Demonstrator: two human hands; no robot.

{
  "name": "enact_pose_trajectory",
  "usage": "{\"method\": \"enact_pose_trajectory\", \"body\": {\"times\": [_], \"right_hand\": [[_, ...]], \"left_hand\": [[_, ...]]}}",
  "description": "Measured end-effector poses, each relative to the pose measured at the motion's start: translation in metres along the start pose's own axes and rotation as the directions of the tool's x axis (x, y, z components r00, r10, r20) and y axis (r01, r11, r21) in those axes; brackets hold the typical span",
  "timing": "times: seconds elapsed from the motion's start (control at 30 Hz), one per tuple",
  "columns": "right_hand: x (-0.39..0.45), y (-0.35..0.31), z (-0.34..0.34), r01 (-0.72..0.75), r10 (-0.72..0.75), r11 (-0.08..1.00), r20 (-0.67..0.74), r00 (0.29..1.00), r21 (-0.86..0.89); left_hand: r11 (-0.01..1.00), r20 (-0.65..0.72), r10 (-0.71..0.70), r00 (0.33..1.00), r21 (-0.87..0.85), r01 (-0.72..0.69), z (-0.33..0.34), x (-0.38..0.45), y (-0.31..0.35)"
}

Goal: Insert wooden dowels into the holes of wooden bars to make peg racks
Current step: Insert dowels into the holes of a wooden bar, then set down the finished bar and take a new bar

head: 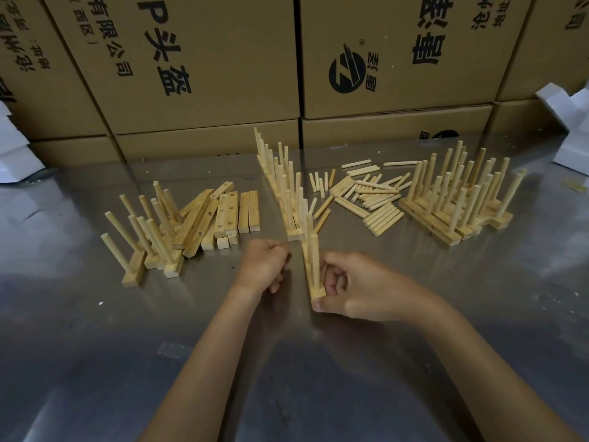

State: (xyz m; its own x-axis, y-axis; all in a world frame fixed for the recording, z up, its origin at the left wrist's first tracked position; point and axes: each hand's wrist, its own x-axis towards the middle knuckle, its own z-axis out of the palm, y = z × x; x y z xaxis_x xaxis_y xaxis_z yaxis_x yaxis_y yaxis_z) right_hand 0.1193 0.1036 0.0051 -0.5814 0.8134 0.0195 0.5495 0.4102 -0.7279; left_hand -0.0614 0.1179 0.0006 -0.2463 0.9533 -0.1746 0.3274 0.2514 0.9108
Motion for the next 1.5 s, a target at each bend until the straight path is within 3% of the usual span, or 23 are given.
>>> {"method": "enact_pose_trajectory", "body": {"times": [0.27,0.63,0.73,0.83,0.97,1.2,1.33,1.43,1.5], "right_hand": [[0.011,0.022,0.006,-0.064,0.063,0.998,-0.062,0.996,-0.009],[0.031,0.031,0.025,-0.265,0.187,0.959,-0.472,0.862,-0.104],[0.042,0.030,0.027,-0.325,0.197,0.933,-0.534,0.822,-0.156],[0.055,0.032,0.024,-0.385,0.239,0.913,-0.583,0.776,-0.139],[0.069,0.030,0.024,-0.465,0.265,0.871,-0.644,0.718,-0.160],[0.068,0.033,0.027,-0.444,0.243,0.885,-0.676,0.696,-0.139],[0.065,0.033,0.025,-0.435,0.307,0.900,-0.661,0.685,-0.033],[0.061,0.031,0.017,-0.338,0.438,0.899,-0.595,0.674,0.279],[0.054,0.032,0.008,-0.228,0.445,0.870,-0.499,0.744,0.437]], "left_hand": [[0.999,-0.099,0.030,0.995,-0.032,-0.033,-0.008,0.006,-0.002],[0.999,-0.218,0.037,0.975,-0.022,-0.043,-0.018,0.013,-0.004],[0.979,-0.319,0.133,0.938,0.190,-0.074,-0.020,0.018,-0.010],[0.900,-0.422,0.312,0.851,0.418,-0.123,-0.020,0.020,-0.016],[0.779,-0.445,0.482,0.755,0.611,-0.138,-0.022,0.025,-0.025],[0.652,-0.358,0.500,0.789,0.755,-0.071,-0.034,0.040,-0.035],[0.709,-0.417,0.535,0.734,0.695,-0.122,-0.035,0.037,-0.031],[0.783,-0.472,0.528,0.707,0.592,-0.189,-0.037,0.032,-0.026],[0.803,-0.509,0.550,0.662,0.540,-0.252,-0.039,0.028,-0.021]]}}
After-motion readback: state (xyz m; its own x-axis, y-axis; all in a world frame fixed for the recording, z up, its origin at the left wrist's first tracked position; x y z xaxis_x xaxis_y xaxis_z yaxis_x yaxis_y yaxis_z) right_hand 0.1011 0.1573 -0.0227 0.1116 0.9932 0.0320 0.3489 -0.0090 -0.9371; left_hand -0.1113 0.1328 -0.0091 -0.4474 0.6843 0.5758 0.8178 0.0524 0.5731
